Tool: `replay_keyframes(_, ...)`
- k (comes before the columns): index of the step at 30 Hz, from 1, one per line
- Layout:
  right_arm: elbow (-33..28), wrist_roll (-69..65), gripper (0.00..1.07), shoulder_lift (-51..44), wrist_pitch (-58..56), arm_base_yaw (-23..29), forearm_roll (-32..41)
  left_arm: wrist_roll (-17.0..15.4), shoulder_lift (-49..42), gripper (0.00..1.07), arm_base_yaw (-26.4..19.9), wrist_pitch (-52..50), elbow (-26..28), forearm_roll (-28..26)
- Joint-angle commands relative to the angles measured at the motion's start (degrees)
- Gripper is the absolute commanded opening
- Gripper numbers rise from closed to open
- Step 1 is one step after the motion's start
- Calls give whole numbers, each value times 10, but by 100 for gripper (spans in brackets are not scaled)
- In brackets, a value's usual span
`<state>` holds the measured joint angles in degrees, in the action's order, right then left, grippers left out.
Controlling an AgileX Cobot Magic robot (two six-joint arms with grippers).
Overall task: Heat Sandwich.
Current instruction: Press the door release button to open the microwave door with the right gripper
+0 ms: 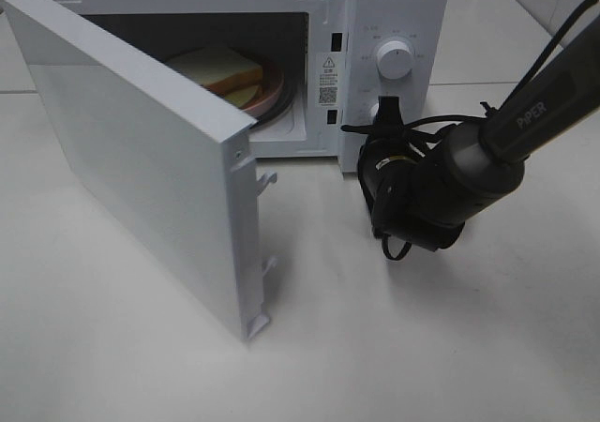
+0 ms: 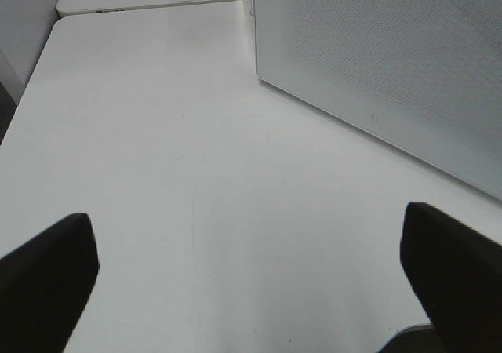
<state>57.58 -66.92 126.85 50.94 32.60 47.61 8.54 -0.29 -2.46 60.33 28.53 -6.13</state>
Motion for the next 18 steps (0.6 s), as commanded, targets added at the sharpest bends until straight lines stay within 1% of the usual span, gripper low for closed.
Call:
replay_keyframes(1,77,4,0,0,181,-40,-98,0,-15,101,1,-7,-2,-2)
replay_keyframes(18,76,2,0,-2,162,-40,-108,0,-15,101,1,-7,-2,-2)
